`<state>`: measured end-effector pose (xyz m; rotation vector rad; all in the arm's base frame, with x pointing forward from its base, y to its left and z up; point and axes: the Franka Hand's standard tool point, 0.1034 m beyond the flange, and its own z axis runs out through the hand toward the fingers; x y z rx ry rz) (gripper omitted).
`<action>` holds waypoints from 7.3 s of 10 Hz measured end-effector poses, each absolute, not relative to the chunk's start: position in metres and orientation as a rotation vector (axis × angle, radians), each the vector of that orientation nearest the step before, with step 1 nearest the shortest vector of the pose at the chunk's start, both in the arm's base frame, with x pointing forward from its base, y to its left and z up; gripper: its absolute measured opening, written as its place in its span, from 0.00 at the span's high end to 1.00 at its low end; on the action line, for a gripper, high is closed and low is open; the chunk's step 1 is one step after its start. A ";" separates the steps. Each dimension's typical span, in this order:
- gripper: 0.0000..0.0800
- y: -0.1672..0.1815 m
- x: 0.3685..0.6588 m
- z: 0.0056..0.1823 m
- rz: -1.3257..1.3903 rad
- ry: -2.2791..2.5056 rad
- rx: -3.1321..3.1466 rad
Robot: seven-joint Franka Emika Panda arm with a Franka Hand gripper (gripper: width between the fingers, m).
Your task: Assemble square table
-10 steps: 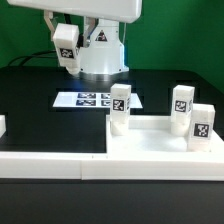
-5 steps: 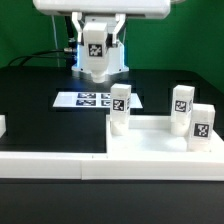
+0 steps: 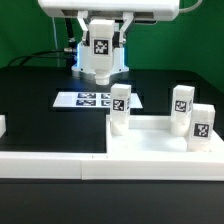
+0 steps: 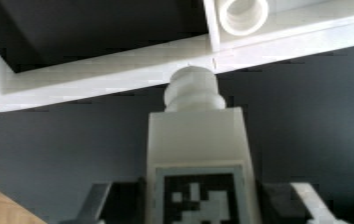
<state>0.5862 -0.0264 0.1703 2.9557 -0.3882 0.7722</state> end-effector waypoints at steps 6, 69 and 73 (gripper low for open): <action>0.64 -0.020 0.594 0.144 0.753 -0.347 2.950; 0.19 0.002 0.619 0.086 0.362 -0.282 3.129; 0.19 -0.001 0.610 0.074 -0.011 -0.339 3.189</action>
Offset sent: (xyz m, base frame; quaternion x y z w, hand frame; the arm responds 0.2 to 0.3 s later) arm 0.0131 0.0387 -0.0250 0.0786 0.0102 0.0484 0.9957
